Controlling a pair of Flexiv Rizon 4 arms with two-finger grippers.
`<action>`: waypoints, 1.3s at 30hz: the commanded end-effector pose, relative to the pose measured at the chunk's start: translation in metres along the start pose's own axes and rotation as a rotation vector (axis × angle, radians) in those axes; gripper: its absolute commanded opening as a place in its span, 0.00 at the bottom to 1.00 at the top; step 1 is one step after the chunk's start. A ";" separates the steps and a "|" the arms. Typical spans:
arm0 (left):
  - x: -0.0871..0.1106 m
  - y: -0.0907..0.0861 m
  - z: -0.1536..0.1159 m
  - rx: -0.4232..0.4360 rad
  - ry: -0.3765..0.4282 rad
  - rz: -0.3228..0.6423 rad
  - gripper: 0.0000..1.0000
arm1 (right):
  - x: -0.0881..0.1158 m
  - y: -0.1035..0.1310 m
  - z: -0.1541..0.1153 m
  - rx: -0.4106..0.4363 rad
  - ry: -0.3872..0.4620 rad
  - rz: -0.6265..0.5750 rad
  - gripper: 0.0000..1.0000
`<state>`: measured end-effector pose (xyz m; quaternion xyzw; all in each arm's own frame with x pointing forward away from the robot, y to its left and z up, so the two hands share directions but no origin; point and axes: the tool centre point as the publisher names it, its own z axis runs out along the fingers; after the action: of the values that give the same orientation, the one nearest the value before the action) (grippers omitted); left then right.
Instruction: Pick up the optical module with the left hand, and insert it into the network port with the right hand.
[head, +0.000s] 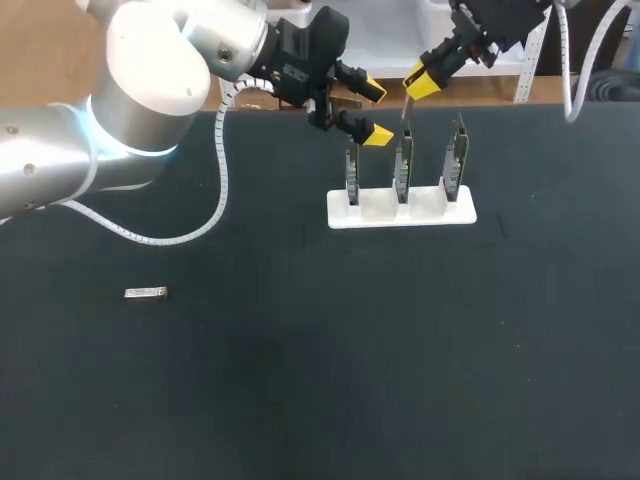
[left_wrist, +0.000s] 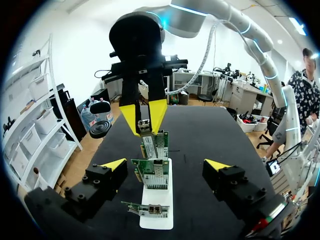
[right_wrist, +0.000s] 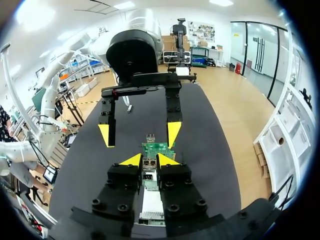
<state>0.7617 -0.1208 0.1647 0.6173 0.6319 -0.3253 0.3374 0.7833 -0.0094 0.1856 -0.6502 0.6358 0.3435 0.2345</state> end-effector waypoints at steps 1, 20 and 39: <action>-0.001 0.002 0.000 0.004 0.007 -0.001 1.00 | 0.000 0.006 0.005 0.017 0.003 0.002 0.00; -0.001 0.002 0.000 0.004 0.007 -0.001 1.00 | 0.000 0.012 0.004 0.012 0.031 0.004 0.00; -0.001 0.002 0.000 0.004 0.007 -0.001 1.00 | 0.009 0.007 0.005 -0.018 0.075 -0.003 0.00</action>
<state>0.7617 -0.1208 0.1647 0.6173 0.6319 -0.3253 0.3374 0.7728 -0.0123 0.1771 -0.6652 0.6408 0.3224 0.2071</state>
